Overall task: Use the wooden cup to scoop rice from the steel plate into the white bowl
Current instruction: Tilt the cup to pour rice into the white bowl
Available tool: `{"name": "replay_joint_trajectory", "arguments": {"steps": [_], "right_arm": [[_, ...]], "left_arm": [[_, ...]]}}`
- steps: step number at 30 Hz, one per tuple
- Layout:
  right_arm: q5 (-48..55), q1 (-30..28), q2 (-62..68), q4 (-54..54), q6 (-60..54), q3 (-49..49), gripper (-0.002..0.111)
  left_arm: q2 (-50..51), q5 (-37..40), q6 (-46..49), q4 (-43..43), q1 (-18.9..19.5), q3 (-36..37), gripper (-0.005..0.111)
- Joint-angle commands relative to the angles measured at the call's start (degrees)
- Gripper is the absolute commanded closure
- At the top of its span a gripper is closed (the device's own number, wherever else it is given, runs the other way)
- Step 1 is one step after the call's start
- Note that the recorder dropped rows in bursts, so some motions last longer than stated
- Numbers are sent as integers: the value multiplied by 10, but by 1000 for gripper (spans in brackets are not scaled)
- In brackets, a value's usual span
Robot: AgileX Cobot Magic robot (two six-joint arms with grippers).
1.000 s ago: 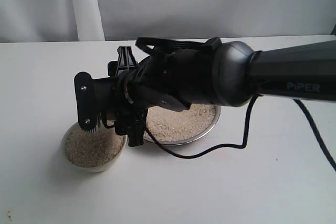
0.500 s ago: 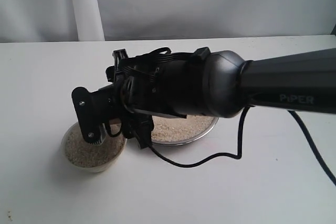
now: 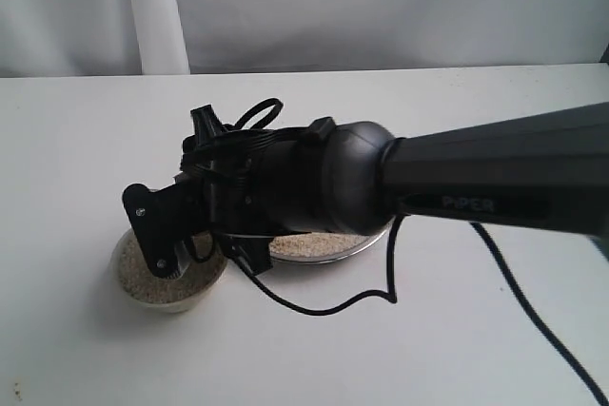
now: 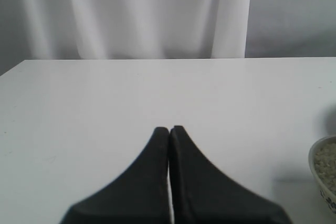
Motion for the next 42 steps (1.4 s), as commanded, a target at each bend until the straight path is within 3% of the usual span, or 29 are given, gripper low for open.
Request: {"name": "replay_joint_trajectory", "arguments": {"steps": [1, 25, 42], "right_arm": [[19, 14, 11, -18, 7, -47, 108], [112, 57, 12, -27, -97, -52, 108], [124, 67, 13, -83, -99, -52, 108]], "left_arm": [[-1, -3, -2, 0, -1, 1, 107], [-1, -3, -2, 0, -1, 1, 107], [-1, -3, -2, 0, -1, 1, 107]]}}
